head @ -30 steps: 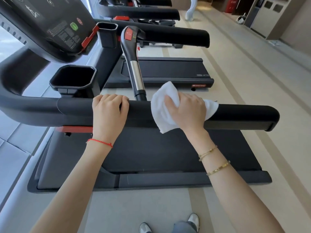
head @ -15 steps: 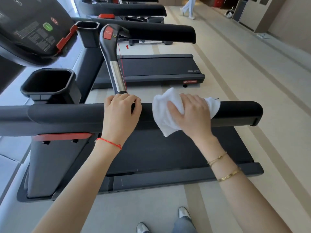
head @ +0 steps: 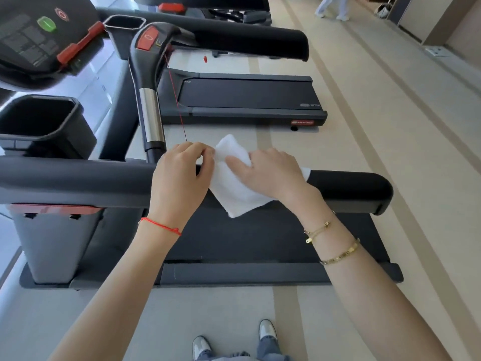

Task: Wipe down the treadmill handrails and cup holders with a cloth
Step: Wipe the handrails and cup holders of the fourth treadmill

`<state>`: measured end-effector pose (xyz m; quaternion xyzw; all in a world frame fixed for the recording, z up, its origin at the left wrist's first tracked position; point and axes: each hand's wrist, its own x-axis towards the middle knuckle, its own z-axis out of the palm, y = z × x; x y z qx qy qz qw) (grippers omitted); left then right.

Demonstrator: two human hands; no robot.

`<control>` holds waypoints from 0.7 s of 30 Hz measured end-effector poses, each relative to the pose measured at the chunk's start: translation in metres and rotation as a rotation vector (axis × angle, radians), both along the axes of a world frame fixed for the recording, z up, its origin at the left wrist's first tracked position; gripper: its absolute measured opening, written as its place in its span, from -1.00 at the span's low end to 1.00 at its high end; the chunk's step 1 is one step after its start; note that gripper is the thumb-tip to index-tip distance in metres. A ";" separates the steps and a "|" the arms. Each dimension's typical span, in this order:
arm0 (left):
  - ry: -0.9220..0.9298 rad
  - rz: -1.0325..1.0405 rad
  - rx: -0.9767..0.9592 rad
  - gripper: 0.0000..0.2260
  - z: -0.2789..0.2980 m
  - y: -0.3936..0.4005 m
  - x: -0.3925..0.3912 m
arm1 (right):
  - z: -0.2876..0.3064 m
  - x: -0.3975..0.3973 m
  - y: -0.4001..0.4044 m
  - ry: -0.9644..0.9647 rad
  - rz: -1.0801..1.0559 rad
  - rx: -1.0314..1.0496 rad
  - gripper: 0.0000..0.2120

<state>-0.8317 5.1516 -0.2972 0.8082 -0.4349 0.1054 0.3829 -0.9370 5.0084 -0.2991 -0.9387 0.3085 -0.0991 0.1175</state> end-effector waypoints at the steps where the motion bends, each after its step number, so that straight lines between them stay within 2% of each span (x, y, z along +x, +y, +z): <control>1: -0.002 -0.005 0.002 -0.81 0.001 -0.003 -0.004 | -0.001 -0.014 -0.008 -0.017 -0.016 -0.032 -0.48; 7: -0.018 -0.024 0.075 -0.77 0.000 -0.031 -0.039 | 0.000 -0.110 -0.081 0.030 -0.182 -0.024 -0.51; 10: -0.032 -0.022 0.096 -0.76 0.000 -0.044 -0.055 | -0.001 -0.142 -0.112 0.053 -0.244 0.111 -0.52; 13: -0.080 0.002 0.110 -0.76 -0.002 -0.051 -0.068 | -0.007 -0.156 -0.124 -0.116 -0.302 0.312 -0.49; 21: -0.113 0.103 0.138 -0.73 -0.009 -0.058 -0.081 | -0.044 -0.174 -0.099 -0.717 -0.398 0.224 -0.56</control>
